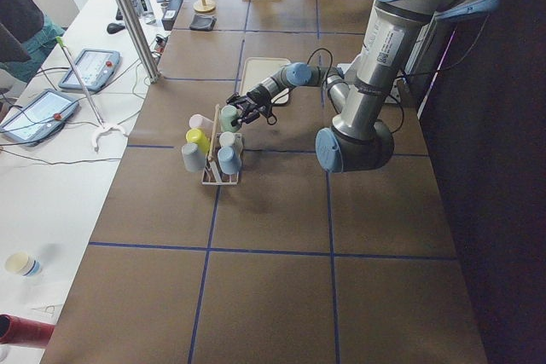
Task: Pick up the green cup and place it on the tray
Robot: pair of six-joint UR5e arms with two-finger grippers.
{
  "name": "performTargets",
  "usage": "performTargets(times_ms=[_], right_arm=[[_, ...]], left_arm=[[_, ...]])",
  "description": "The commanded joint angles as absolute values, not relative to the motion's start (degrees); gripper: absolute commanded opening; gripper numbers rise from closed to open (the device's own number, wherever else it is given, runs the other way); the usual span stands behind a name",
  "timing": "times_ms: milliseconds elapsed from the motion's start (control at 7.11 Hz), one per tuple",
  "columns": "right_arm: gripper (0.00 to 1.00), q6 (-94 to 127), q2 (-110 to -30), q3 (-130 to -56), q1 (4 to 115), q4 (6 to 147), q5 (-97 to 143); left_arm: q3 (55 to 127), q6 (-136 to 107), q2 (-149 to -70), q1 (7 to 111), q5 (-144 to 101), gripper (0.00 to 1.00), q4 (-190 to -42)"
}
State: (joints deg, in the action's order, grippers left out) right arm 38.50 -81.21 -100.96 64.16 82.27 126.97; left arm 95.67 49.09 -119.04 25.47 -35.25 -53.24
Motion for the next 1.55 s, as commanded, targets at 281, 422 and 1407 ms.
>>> performTargets(times_ms=[281,422,1407], right_arm=[[1.00,38.7,-81.1,-101.0,64.2,82.3,127.0],[1.00,38.7,-81.1,-101.0,64.2,82.3,127.0],[1.00,38.7,-81.2,-101.1,64.2,82.3,127.0]], left_arm=[[102.7,52.9,-116.3,26.1,-35.2,0.33,-52.9],[104.1,53.2,-115.5,26.1,-35.2,0.33,-52.8],[120.6,57.7,-114.0,28.8,-35.9,0.27,-52.5]])
